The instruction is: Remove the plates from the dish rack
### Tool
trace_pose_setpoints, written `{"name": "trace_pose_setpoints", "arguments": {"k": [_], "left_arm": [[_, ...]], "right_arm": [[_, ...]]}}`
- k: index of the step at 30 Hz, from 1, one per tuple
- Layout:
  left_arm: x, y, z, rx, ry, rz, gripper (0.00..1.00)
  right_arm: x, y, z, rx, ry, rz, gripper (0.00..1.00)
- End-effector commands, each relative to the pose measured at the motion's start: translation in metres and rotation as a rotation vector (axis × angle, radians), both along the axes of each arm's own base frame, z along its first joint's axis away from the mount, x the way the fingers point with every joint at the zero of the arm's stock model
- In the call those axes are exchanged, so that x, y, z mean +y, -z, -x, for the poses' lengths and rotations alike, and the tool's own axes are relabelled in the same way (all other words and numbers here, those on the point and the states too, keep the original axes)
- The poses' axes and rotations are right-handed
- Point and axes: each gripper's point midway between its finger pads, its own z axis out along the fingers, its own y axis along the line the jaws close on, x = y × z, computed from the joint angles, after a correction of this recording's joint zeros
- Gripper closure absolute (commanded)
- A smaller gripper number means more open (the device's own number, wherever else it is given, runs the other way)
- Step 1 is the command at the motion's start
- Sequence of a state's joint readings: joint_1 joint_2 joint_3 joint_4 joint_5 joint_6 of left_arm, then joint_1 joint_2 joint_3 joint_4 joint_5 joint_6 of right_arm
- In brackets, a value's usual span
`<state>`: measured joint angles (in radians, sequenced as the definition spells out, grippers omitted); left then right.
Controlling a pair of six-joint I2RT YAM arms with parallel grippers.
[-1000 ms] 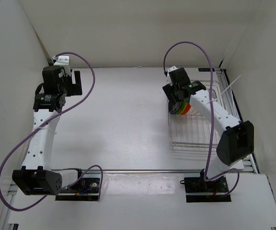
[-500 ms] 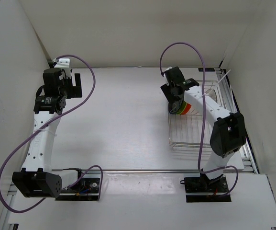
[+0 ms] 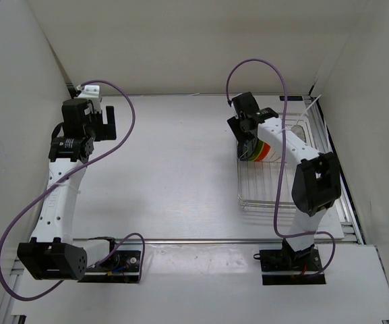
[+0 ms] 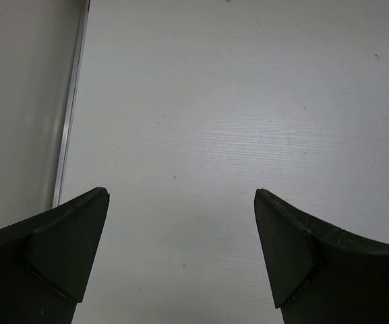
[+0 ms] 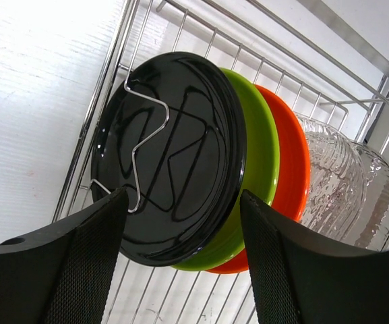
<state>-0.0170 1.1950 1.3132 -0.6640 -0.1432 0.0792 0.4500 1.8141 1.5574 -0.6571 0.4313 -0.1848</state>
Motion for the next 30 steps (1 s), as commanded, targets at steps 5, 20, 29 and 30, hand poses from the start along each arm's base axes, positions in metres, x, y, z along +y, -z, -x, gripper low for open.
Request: {"name": "trace_pose_setpoints", "arguments": {"k": [5,20,29,30], "left_arm": [[0.0012,-0.0131,0.0044,-0.045,-0.007,-0.009,0.0],[0.0012,-0.0121,0.0067,-0.045,-0.007,-0.009,0.0],[0.0012,-0.0121,0.0067,-0.045,-0.007,-0.009,0.0],[0.0013,-0.0151,0.0084,-0.054,-0.007,-0.009,0.0]], "right_arm": [[0.0065,-0.0189,-0.0116,-0.055,0.015,-0.04,0.35],[0.0029,-0.0143,-0.0137,-0.034,0.044,-0.063,0.57],[-0.0023,-0.0159,-0.0146,-0.05,0.083,-0.051,0.72],[-0.0023,-0.0159,-0.0146,-0.05,0.083,-0.051,0.72]]}}
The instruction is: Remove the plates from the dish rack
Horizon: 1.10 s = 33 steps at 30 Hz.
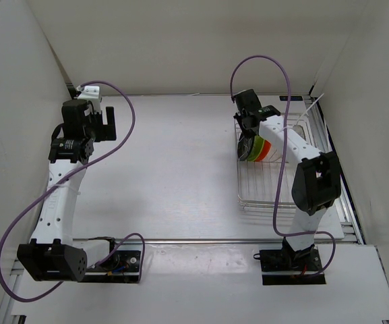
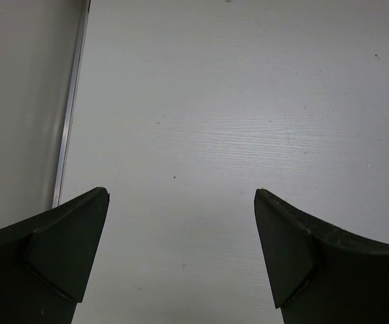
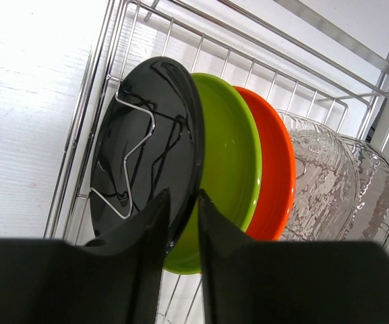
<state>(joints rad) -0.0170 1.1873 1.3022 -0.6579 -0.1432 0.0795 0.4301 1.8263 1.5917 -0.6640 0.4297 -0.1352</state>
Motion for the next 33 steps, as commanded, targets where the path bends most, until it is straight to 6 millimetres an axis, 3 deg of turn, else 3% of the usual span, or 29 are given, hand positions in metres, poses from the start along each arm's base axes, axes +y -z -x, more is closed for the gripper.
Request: {"name": "trace_pose_setpoints", "arguments": {"k": [1,20,24,30,33], "left_arm": [[0.001,-0.016,0.007,-0.052,-0.007,-0.009,0.0],[0.001,-0.016,0.007,-0.052,-0.007,-0.009,0.0],[0.003,-0.016,0.007,-0.052,-0.015,-0.013,0.0],[0.003,-0.016,0.007,-0.052,-0.015,-0.013,0.0],[0.003,-0.016,0.007,-0.052,-0.015,-0.013,0.0]], "right_arm": [[0.001,-0.011,-0.007,-0.032,0.026,-0.011,0.75],[-0.011,-0.015,-0.005,-0.049,0.107,0.022,0.99],[-0.012,-0.018,-0.005,-0.056,0.127,0.018,1.0],[-0.022,-0.031,-0.008,-0.099,0.188,0.05,1.0],[-0.024,-0.047,-0.013,-0.137,0.206,0.054,1.0]]}}
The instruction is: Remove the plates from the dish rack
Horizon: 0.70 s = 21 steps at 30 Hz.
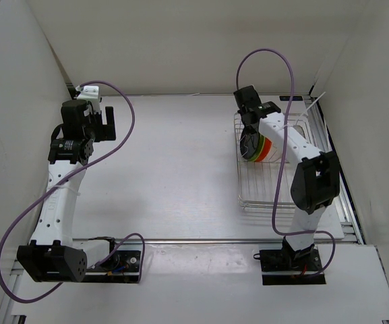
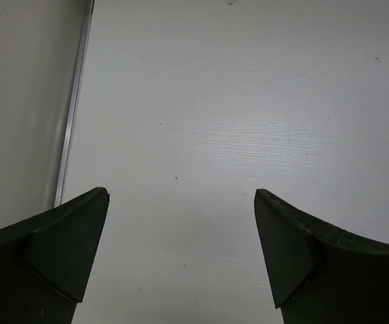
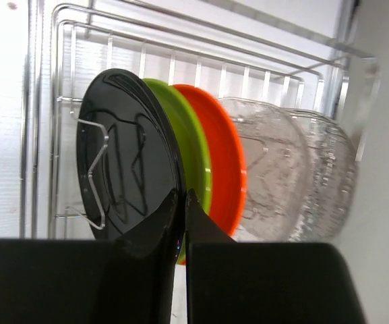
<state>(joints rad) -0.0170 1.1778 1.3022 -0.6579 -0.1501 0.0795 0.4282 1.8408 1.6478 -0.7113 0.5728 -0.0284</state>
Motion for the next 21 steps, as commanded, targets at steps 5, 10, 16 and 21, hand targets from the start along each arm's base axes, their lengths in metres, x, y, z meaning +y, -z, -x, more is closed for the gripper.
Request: {"name": "trace_pose_setpoints", "arguments": {"k": [5,10,16,21], "left_arm": [[0.0,-0.007,-0.001,-0.02,0.005,-0.014,0.0],[-0.009,-0.015,-0.011,-0.024,0.051,0.01,0.0],[-0.041,-0.018,-0.031,-0.038,0.181,0.062,0.0],[-0.098,-0.033,-0.053,-0.049,0.372,0.114,0.0]], "right_arm": [[-0.017,-0.065,-0.013,-0.139,0.068,0.048,1.0],[-0.018,-0.106,-0.012,-0.219,0.066,0.015,1.0],[-0.026,-0.139,0.0,-0.278,0.057,-0.013,1.0],[-0.026,-0.169,0.013,-0.345,0.042,-0.079,1.0]]}}
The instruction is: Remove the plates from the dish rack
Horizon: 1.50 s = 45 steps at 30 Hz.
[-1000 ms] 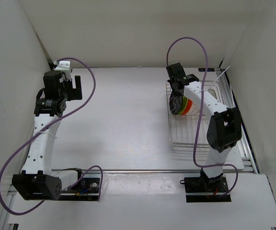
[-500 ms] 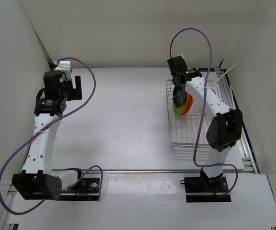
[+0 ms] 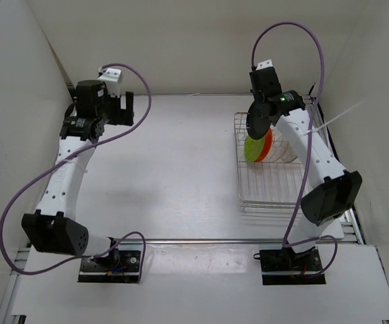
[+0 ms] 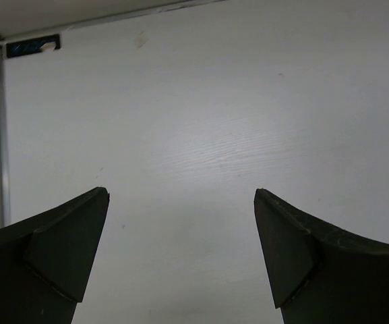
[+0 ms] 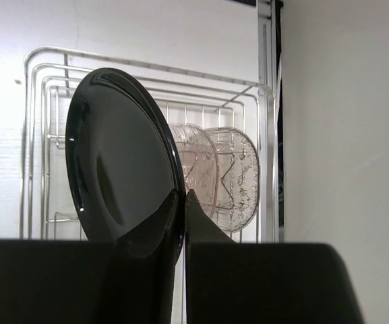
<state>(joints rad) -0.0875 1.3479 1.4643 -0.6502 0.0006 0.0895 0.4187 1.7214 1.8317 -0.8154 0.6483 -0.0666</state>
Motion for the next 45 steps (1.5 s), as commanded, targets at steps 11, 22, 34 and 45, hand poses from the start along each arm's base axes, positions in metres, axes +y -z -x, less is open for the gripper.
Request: {"name": "trace_pose_setpoints", "arguments": {"k": [11,22,34,45], "left_arm": [[-0.244,0.004,0.0,0.185,0.767,0.347,0.0],[-0.332,-0.019,0.027,0.236,1.035,0.465,0.01],[-0.341,-0.004,0.035,0.273,1.06,0.461,0.11],[-0.352,0.009,0.04,0.315,1.127,0.481,0.11]], "right_arm": [[0.075,-0.045,0.068,0.023,-0.576,-0.425,1.0],[0.082,-0.044,0.078,0.042,-0.634,-0.463,1.0],[0.078,-0.049,0.076,0.043,-0.64,-0.505,1.0],[0.082,-0.06,0.086,0.06,-0.7,-0.595,1.0]]}}
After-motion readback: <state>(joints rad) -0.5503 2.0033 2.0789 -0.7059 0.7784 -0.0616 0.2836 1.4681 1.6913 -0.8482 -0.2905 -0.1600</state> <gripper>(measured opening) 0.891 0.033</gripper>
